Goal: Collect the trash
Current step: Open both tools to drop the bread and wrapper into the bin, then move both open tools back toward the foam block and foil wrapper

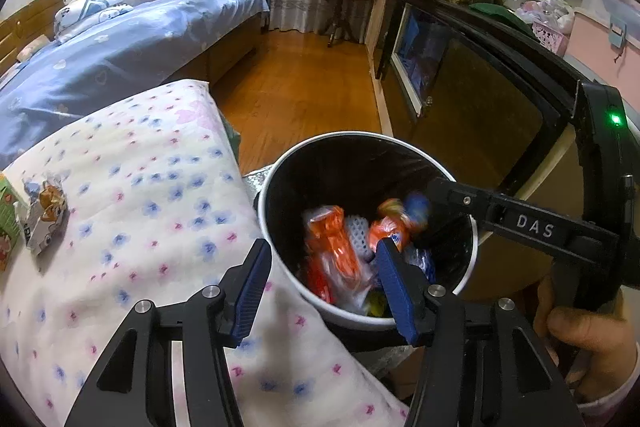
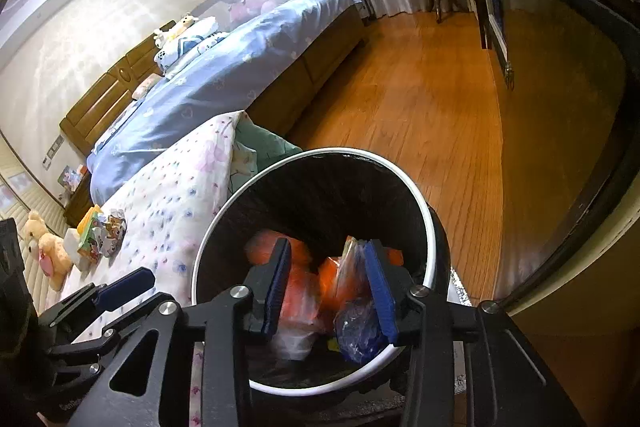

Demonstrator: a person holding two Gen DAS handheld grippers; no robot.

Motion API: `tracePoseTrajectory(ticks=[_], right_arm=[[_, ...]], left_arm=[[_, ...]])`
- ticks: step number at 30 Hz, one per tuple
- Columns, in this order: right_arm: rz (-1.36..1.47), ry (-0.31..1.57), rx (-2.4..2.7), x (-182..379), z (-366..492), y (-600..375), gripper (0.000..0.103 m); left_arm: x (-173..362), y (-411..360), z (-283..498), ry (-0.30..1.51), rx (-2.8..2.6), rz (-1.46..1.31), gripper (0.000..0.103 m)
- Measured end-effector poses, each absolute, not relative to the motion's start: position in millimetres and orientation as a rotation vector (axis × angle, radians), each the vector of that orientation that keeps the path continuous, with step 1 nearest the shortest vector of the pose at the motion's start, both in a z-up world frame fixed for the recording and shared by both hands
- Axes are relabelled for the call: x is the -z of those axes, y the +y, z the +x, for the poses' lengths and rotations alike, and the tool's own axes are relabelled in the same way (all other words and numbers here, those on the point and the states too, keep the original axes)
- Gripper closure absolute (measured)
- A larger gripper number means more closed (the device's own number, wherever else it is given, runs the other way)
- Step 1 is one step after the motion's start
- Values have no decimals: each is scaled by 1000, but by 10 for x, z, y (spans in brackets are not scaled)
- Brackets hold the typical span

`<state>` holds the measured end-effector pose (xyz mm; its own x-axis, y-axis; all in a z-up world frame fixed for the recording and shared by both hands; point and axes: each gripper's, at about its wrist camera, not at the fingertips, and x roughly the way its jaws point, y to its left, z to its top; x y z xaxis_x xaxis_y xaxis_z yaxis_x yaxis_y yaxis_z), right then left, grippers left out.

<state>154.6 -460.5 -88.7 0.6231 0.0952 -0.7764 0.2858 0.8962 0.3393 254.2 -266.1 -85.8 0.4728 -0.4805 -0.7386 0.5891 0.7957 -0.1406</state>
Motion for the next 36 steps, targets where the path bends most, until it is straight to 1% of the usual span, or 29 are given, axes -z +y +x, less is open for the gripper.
tracePoseTrajectory(ticks=[4, 8, 10, 12, 14, 19, 28, 33, 36], right_arm=[[468, 890, 112, 852, 1524, -4585, 59], [472, 877, 98, 800, 1495, -4504, 54], [470, 871, 88, 777, 1491, -4446, 51], [470, 866, 76, 759, 1493, -4390, 43], [470, 860, 61, 742, 1493, -4313, 39], [461, 859, 14, 705, 1531, -4067, 37], [433, 889, -80, 767, 1630, -3592, 29], [424, 906, -128, 798, 1694, -3347, 27], [411, 917, -158, 814, 1745, -3186, 27]], left_arm=[[858, -2543, 2478, 856, 635, 117, 49], [849, -2357, 2385, 861, 596, 82, 49], [845, -2270, 2340, 860, 577, 68, 48], [844, -2158, 2272, 858, 551, 53, 47], [844, -2022, 2224, 853, 525, 48, 46], [832, -1737, 2144, 852, 468, 22, 46], [782, -1150, 2122, 850, 345, -40, 46], [745, -779, 2119, 847, 272, -90, 40], [748, -620, 2121, 849, 240, -104, 40]])
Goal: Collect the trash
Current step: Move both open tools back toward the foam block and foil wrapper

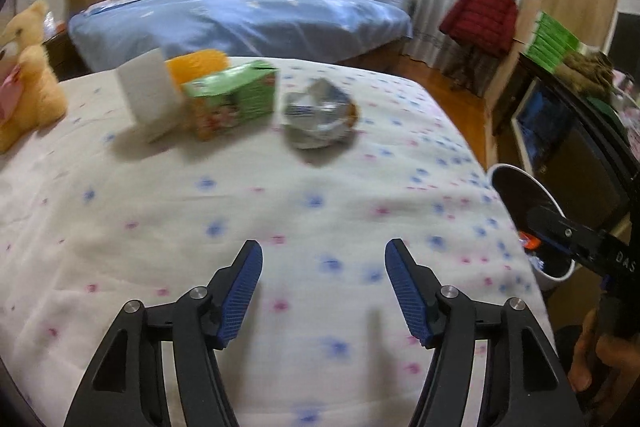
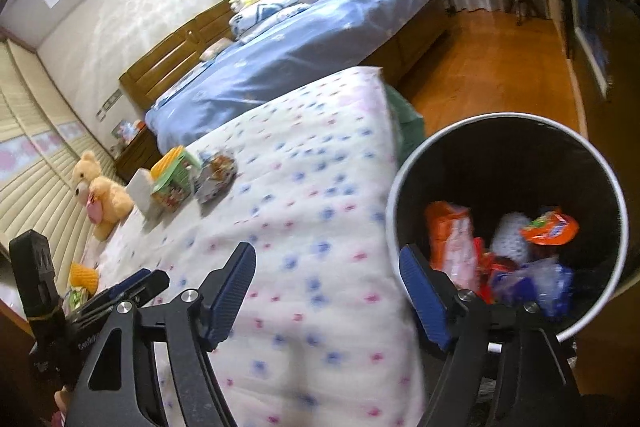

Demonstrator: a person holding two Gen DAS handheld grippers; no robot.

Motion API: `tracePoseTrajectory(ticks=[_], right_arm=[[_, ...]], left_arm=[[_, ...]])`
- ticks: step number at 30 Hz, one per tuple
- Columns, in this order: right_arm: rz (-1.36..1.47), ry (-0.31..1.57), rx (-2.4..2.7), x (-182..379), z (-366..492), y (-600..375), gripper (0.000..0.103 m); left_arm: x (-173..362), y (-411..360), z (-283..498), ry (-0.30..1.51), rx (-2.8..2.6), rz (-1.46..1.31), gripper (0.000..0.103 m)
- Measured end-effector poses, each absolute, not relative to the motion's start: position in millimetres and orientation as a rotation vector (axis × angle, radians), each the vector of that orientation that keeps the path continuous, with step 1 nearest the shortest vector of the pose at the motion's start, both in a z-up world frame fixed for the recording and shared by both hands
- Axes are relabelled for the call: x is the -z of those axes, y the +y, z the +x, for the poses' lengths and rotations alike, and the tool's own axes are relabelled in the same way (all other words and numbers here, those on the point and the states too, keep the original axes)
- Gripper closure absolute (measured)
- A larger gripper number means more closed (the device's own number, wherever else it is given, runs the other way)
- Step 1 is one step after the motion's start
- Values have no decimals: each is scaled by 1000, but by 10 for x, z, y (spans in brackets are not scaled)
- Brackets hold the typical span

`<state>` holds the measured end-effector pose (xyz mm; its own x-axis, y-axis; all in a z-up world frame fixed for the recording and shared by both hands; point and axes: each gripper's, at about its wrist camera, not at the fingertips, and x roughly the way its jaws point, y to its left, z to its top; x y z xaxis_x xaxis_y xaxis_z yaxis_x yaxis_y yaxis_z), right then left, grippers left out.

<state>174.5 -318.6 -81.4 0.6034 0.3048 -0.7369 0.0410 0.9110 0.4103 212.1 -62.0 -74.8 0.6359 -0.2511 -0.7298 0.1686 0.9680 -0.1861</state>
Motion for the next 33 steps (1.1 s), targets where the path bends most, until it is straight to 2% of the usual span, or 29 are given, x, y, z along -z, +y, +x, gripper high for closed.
tracePoseTrajectory(ticks=[13, 33], right_arm=[[343, 930, -290, 829, 1985, -2533, 26], [303, 954, -376, 981, 2635, -1875, 26]], left_arm=[[698, 49, 2214, 838, 115, -151, 40], [795, 491, 2946, 808, 42, -179, 40]])
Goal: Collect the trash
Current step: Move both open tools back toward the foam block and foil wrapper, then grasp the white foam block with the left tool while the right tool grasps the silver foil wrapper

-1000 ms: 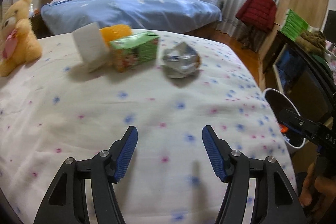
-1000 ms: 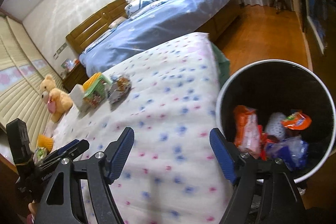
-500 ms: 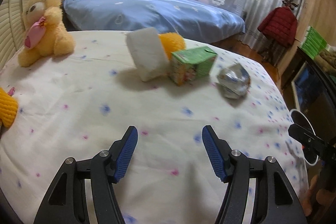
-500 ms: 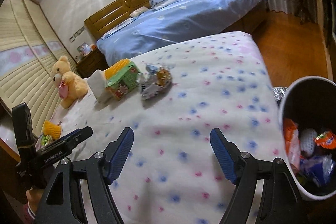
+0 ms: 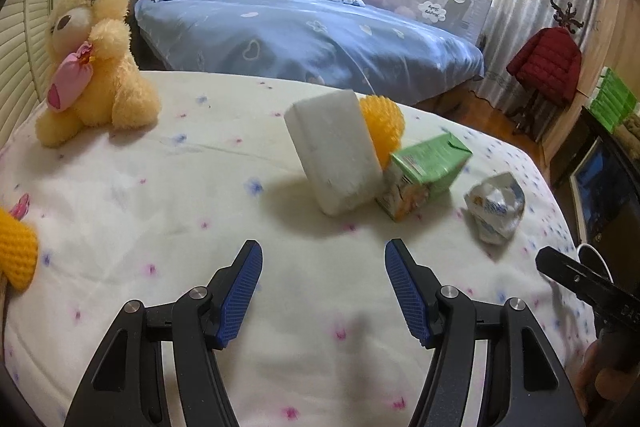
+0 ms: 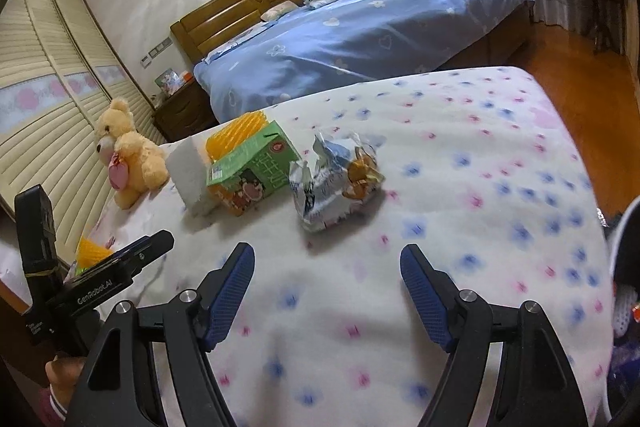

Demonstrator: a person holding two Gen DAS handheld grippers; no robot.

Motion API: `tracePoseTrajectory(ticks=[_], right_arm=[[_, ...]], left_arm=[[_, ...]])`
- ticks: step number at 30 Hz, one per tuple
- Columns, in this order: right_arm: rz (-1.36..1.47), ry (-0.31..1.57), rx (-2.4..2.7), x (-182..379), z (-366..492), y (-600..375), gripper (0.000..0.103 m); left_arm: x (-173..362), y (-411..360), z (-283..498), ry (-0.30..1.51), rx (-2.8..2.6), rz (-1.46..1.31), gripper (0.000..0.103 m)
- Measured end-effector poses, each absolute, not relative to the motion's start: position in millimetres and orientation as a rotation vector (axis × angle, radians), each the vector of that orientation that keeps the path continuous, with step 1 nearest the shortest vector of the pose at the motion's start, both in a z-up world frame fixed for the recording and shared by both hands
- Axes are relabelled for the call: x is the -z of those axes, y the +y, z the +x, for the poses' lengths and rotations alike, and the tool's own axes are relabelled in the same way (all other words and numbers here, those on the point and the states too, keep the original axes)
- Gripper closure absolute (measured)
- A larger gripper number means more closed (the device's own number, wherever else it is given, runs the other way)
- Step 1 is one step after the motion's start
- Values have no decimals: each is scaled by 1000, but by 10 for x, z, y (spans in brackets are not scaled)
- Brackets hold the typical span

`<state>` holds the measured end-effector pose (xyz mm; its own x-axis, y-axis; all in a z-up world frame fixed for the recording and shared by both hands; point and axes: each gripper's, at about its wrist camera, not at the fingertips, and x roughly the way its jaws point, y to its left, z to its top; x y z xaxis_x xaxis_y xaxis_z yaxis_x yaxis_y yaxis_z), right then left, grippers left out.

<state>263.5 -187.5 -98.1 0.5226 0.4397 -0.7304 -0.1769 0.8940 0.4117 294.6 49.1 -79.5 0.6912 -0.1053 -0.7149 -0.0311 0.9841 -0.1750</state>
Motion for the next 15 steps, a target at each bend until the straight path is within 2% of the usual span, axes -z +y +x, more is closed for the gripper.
tracePoseTrajectory(ticks=[15], right_arm=[[321, 987, -367, 1104, 3021, -1746, 26]], left_arm=[[959, 542, 3577, 820, 82, -207, 40]])
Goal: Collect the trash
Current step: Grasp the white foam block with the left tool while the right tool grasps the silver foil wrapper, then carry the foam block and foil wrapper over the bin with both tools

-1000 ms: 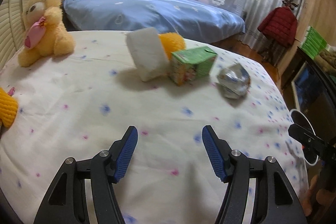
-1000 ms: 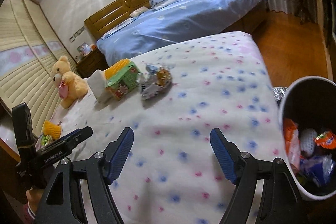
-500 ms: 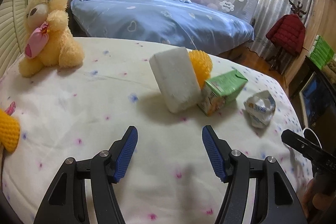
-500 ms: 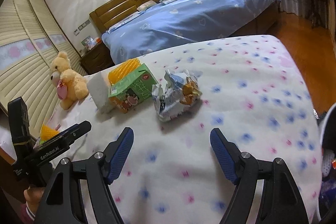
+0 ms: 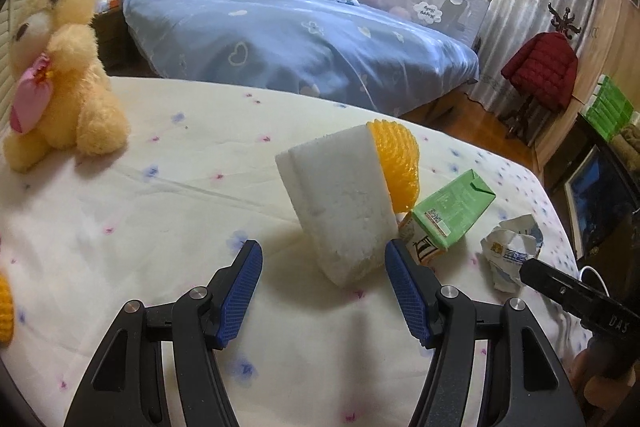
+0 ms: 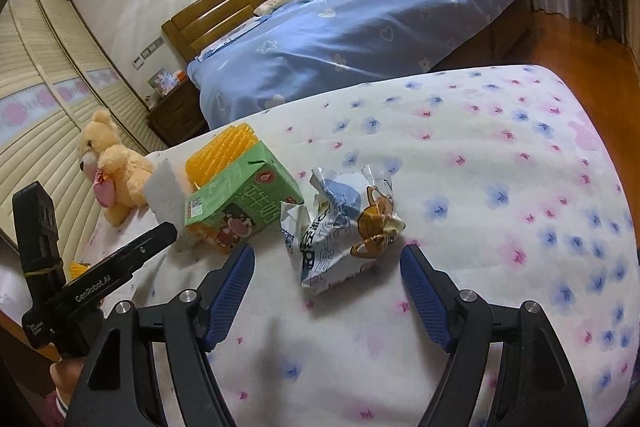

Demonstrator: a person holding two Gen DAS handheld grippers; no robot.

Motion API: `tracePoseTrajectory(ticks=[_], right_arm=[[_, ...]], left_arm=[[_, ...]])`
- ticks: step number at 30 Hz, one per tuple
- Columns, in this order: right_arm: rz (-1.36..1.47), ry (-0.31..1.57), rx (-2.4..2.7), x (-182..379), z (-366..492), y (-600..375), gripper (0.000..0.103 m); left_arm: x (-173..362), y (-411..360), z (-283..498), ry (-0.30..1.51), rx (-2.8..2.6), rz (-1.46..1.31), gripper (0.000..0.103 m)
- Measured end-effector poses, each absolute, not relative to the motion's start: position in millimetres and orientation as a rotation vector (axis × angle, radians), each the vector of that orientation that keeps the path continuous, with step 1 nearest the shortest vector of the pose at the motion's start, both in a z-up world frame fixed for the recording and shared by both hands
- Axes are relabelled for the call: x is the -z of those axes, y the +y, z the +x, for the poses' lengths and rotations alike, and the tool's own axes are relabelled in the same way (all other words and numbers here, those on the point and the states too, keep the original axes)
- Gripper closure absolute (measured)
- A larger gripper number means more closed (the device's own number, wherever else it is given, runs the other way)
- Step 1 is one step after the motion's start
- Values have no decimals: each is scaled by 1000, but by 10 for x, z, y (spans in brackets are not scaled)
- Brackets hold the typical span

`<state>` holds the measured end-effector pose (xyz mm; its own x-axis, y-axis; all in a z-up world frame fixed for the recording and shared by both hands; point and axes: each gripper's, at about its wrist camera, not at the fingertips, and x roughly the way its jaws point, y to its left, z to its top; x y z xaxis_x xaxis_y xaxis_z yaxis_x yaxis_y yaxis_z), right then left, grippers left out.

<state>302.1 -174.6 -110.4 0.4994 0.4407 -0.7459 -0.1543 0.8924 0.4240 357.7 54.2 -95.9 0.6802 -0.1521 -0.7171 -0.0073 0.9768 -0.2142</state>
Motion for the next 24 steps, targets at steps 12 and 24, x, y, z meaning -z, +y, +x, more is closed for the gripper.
tracePoseTrajectory(ticks=[12, 24], right_arm=[[300, 969, -335, 1107, 3009, -1792, 72], [320, 931, -342, 974, 2679, -1978, 75]], left_arm=[[1003, 407, 3627, 815, 113, -157, 80], [862, 152, 3158, 787, 179, -143, 82]])
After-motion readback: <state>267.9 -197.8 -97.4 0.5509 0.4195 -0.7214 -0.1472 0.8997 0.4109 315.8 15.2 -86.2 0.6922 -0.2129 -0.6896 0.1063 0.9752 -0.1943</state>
